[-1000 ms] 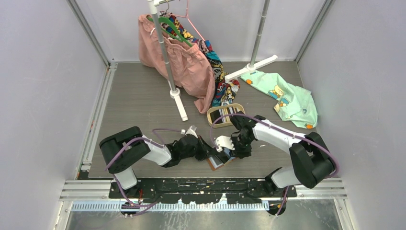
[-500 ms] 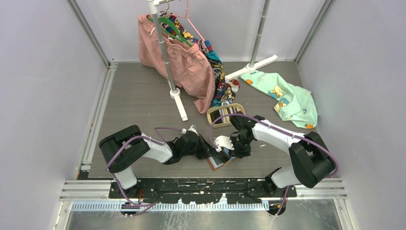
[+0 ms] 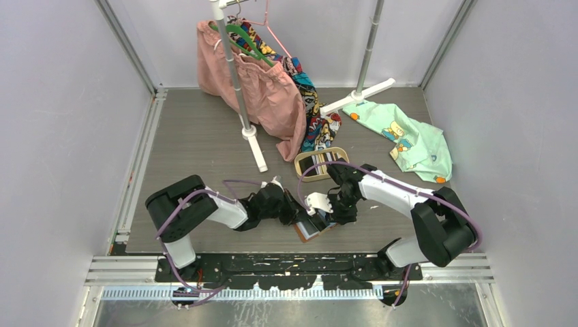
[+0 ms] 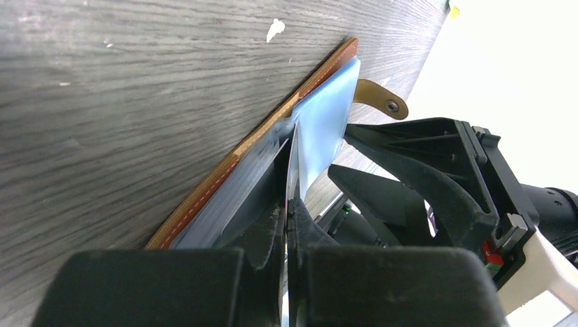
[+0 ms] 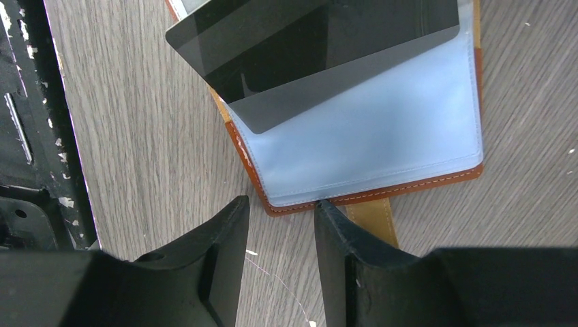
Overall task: Put the credit cards into the card holder
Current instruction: Insert the credit card into the card holder.
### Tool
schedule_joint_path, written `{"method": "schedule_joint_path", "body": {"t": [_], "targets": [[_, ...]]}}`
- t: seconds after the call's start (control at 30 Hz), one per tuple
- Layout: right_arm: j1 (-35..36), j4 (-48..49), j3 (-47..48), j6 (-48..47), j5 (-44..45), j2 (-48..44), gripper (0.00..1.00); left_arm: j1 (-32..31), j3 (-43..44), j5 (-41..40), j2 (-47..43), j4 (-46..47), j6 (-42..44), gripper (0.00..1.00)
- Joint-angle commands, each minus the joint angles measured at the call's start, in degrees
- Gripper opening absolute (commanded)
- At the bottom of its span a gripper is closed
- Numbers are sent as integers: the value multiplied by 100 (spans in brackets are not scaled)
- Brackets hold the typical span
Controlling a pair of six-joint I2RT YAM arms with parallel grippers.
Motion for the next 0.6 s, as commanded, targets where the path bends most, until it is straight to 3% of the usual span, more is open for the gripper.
{"method": "schedule_joint_path", "body": {"t": [0.0, 0.33, 0.57], "targets": [[50, 34, 55, 27, -43, -35, 45, 36, 108, 152, 257, -266, 159, 0], [53, 50, 94, 174, -116, -106, 46, 156, 223, 442, 533, -134, 304, 0], [40, -87, 311, 495, -361, -521, 57, 235, 276, 535, 714, -89, 403, 1]]}}
